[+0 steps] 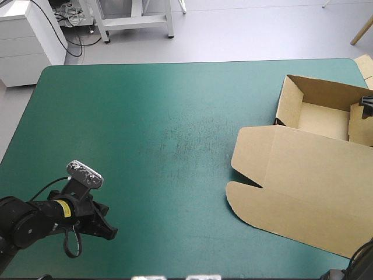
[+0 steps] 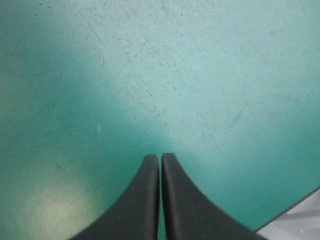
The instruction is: Fold the box
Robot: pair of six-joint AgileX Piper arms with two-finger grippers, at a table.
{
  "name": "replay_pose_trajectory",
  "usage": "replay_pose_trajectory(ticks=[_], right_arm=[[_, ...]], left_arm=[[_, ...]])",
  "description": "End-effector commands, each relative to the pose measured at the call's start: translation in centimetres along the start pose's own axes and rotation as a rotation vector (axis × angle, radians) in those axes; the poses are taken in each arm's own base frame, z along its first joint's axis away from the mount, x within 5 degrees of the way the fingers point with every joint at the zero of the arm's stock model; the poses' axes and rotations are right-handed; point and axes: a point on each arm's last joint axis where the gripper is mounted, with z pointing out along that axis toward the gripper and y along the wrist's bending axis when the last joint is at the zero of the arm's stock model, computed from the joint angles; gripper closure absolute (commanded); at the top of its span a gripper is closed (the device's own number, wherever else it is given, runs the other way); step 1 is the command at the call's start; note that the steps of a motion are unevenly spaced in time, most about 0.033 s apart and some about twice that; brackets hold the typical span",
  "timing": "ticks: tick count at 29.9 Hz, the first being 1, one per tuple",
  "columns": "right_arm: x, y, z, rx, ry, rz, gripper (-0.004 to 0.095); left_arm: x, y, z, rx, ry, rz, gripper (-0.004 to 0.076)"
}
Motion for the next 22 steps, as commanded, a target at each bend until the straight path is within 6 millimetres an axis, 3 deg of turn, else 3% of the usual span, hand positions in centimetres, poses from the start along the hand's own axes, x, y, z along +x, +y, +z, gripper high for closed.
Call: replay_pose_trajectory(ticks=[1, 4, 7, 9, 14, 20, 22], right_arm=[[-0.8, 0.3, -6.5, -0.014, -0.176, 0.019, 0.0073], [-0.6, 0.9, -9.2, -0.052, -0.247, 0.009, 0.0079], [-0.2, 1.9, -11.9, -0.104, -0.313, 0.016, 0.0187], [0.1, 2.6, -13.9, -0.159, -0.365, 0.022, 0.0362], [1.4, 4.9, -18.5, -0.225, -0.481, -0.069, 0.0933], [3.4, 10.0, -23.1, -0.307, -0.573, -0.215, 0.092], [4.3, 12.5, -24.3, -0.363, -0.592, -0.286, 0.0924]], left_arm=[[-0.7, -0.1, -0.7, 0.009, -0.069, -0.016, 0.0731], [-0.7, -0.1, -0.7, 0.009, -0.069, -0.016, 0.0731], [-0.7, -0.1, -0.7, 0.009, -0.069, -0.016, 0.0731], [-0.7, -0.1, -0.7, 0.011, -0.069, -0.017, 0.0731], [-0.7, -0.1, -0.7, 0.013, -0.071, -0.018, 0.0731], [-0.8, -0.1, -0.7, 0.013, -0.078, -0.019, 0.0731], [-0.8, -0.1, -0.7, 0.01, -0.077, -0.017, 0.0731]])
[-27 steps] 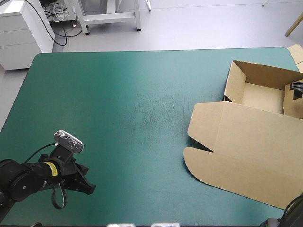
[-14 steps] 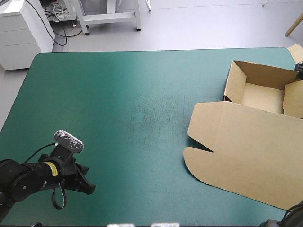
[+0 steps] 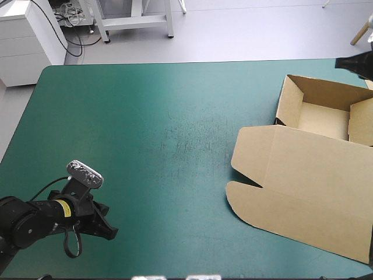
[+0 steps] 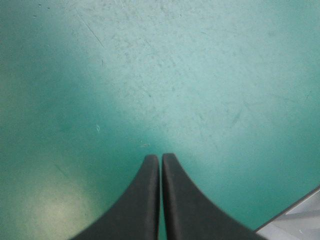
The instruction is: Fold the box
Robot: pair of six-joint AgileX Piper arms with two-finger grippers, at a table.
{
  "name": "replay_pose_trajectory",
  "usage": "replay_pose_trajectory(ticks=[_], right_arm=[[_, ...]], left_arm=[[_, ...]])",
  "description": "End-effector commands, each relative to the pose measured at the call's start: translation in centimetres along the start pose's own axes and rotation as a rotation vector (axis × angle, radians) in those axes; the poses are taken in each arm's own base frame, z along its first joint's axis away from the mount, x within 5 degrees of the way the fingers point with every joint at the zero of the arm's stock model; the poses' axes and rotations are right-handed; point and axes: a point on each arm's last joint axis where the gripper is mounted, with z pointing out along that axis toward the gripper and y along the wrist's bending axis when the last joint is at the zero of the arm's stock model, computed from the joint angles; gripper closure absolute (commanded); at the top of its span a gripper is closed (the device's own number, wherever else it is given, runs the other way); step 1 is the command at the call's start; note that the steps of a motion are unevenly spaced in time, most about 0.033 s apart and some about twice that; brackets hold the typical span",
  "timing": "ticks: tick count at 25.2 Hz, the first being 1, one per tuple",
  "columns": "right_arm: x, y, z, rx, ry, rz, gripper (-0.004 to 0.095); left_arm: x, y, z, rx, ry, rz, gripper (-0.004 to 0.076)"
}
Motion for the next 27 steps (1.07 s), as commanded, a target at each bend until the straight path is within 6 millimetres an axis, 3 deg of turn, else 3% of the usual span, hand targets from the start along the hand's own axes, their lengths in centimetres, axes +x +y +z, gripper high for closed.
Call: replay_pose_trajectory(ticks=[1, 6, 10, 13, 17, 18, 22, 27], right_arm=[[-1.1, 4.7, -3.4, -0.093, -0.135, -0.099, 0.0924], [0.3, 10.8, -3.4, -0.249, -0.095, -0.233, 0.0924], [3.2, 13.5, -2.3, -0.286, 0.011, -0.33, 0.0924], [6.5, 14.8, -1.2, -0.336, 0.118, -0.366, 0.0924], [11.7, 14.8, -0.9, -0.354, 0.203, -0.379, 0.0924], [14.2, 14.4, -0.9, -0.352, 0.229, -0.372, 0.0924], [18.7, 13.3, -1.1, -0.34, 0.251, -0.359, 0.0924], [26.8, 11.3, -2.5, -0.321, 0.199, -0.343, 0.0924]], left_arm=[[-0.8, -0.1, -0.7, 0.007, -0.076, -0.016, 0.0731], [-0.8, -0.1, -0.7, 0.007, -0.076, -0.012, 0.0731], [-0.8, -0.1, -0.7, 0.006, -0.078, 0.01, 0.0731], [-0.7, -0.1, -0.5, 0.005, -0.071, 0.031, 0.0731], [0.4, -0.1, 0.8, 0.012, -0.014, 0.033, 0.0731], [1.0, -0.1, 1.6, 0.025, 0.019, 0.024, 0.0731], [2.3, -0.3, 3.2, 0.054, 0.064, 0.0, 0.0731], [3.8, -0.3, 4.8, 0.062, 0.118, 0.004, 0.0731]])
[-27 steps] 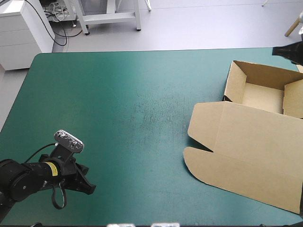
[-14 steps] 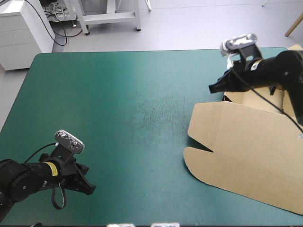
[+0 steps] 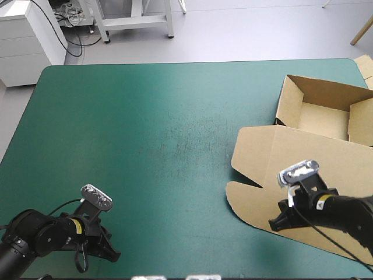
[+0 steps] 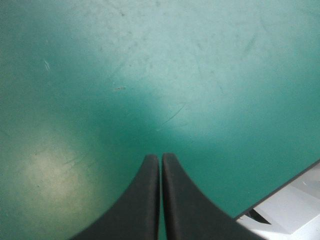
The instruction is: Fold the box
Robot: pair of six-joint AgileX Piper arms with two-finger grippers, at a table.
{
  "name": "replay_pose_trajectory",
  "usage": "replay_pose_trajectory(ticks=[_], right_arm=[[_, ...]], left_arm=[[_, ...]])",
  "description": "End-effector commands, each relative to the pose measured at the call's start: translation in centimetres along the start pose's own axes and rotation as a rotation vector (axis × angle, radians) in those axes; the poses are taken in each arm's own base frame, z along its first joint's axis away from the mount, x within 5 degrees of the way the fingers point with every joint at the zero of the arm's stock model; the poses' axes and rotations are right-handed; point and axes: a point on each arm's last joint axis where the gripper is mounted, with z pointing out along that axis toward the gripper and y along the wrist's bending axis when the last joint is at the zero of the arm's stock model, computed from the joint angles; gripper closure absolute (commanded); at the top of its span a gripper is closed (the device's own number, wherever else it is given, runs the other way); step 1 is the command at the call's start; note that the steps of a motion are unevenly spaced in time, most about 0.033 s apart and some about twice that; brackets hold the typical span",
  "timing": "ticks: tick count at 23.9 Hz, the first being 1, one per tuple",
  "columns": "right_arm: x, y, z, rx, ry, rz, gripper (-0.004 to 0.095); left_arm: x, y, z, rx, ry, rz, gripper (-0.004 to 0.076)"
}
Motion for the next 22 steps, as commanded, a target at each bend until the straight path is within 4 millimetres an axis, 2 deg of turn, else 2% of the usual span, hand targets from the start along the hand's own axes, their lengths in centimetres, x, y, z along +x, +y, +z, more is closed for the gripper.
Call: replay_pose_trajectory(ticks=[1, 3, 5, 10, 14, 22], right_arm=[[2.4, 0.4, -0.3, 0.023, -0.12, -0.01, 0.0924], [4.5, 0.7, -0.3, 0.031, -0.157, -0.014, 0.0924], [5.4, 0.9, -0.4, 0.037, -0.185, -0.018, 0.0924], [6.0, 1.3, -1.7, 0.051, -0.272, -0.035, 0.0924], [6.1, 1.3, -1.8, 0.051, -0.278, -0.037, 0.0924], [6.1, 1.3, -1.8, 0.051, -0.277, -0.037, 0.0924]], left_arm=[[-0.6, -0.1, -0.4, 0.011, -0.058, -0.002, 0.0731], [-0.6, -0.1, -0.4, 0.011, -0.06, 0.007, 0.0731], [-0.6, -0.1, -0.4, 0.011, -0.06, 0.011, 0.0731], [0.0, -0.1, 0.2, 0.01, -0.026, 0.03, 0.0731], [0.8, 0.0, 1.0, 0.013, 0.011, 0.026, 0.0731], [0.8, 0.0, 1.1, 0.011, 0.007, 0.024, 0.0731]])
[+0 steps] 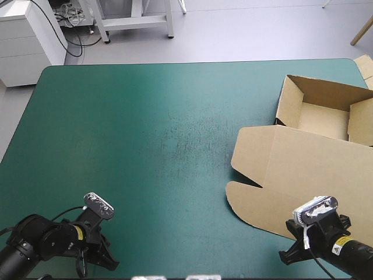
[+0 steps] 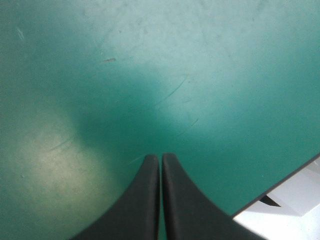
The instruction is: Fold the box
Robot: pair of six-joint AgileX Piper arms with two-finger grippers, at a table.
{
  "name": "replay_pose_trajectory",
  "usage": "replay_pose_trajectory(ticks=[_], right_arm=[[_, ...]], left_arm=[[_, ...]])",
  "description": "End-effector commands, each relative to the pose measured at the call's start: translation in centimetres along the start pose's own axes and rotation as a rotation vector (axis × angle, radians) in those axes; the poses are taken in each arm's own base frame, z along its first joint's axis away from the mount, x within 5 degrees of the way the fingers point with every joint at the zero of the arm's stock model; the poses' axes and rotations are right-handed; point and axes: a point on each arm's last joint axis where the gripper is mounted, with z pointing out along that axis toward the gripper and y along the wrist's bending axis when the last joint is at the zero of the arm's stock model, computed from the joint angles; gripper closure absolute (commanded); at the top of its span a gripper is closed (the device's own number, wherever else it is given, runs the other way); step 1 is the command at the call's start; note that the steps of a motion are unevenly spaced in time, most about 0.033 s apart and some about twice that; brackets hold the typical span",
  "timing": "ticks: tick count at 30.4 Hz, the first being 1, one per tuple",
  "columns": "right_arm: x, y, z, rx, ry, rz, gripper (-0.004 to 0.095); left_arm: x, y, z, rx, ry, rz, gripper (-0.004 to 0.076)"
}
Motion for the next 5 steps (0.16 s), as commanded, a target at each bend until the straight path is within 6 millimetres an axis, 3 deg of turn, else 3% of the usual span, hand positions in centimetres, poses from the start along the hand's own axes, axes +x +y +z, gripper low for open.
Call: replay_pose_trajectory(ticks=[1, 5], right_arm=[[-1.09, -0.03, -0.54, 0.008, -0.075, -0.007, 0.0924], [-1.09, -0.03, -0.54, 0.008, -0.075, -0.007, 0.0924]], left_arm=[[-0.67, -0.05, -0.61, 0.001, -0.053, -0.008, 0.0731], [-0.69, -0.17, -0.61, 0.015, -0.056, -0.021, 0.0731]])
